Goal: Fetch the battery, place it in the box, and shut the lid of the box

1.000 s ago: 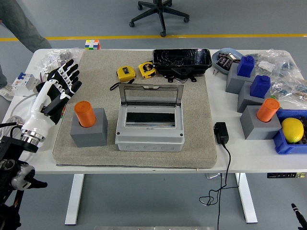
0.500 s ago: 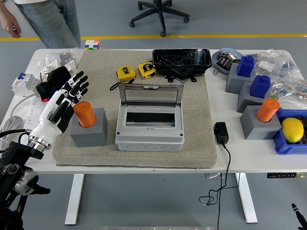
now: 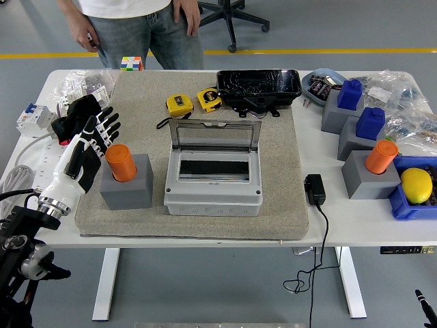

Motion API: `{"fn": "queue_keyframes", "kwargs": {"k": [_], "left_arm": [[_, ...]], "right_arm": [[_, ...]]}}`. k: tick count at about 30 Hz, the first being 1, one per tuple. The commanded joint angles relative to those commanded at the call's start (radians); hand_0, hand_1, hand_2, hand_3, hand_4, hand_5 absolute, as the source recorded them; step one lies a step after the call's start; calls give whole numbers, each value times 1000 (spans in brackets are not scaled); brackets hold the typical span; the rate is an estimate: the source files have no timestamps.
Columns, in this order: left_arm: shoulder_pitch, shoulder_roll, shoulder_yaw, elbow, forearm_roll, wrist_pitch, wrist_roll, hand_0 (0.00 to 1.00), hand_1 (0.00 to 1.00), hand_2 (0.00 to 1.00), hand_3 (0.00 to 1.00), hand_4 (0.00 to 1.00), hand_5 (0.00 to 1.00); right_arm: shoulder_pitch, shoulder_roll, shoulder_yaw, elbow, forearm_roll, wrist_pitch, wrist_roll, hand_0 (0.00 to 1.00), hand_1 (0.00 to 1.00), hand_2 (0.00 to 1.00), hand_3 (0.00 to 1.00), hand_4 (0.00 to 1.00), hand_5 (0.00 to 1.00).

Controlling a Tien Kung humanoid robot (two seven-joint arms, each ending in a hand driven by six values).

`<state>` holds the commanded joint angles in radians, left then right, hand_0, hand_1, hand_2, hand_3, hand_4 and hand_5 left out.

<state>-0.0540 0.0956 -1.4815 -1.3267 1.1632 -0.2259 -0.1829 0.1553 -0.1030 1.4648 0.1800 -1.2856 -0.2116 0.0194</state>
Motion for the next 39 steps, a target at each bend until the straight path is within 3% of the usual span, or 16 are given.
{"fn": "queue_keyframes", "kwargs": {"k": [1,2,14,31,32,37,38,39], "left_arm": [[1,0,-1,0,10,-3,0,911,923,895,923,998,907],[2,0,-1,0,17,-4,-1,928,947,923,936,998,779],[2,-2,-5,2,39,-4,-4,998,995,963,968,998,735],[1,-6,4,24,96,12,-3,998,998,969,971,998,710],[0,-6,4,30,99,15,-3,998,996,964,972,998,653],[-2,-5,6,46,105,24,-5,998,996,964,972,998,653],[-2,-5,6,46,108,26,-6,995,990,962,970,998,566],[-2,-5,8,43,111,30,-7,995,990,962,970,998,566]], "right_arm": [[0,0,2,0,-2,0,0,879,882,842,872,998,998],[0,0,4,0,-3,0,0,878,881,842,872,998,998],[1,0,20,0,-12,0,0,879,880,841,871,998,998],[0,1,31,0,-17,-1,0,879,881,842,871,998,998],[0,1,31,0,-17,-1,0,878,880,841,871,998,998],[-1,1,30,0,-17,-1,0,878,880,841,871,998,998],[-1,1,30,0,-17,-1,0,879,880,841,869,998,998],[-1,0,30,0,-17,-1,0,879,880,841,869,998,998]]}}
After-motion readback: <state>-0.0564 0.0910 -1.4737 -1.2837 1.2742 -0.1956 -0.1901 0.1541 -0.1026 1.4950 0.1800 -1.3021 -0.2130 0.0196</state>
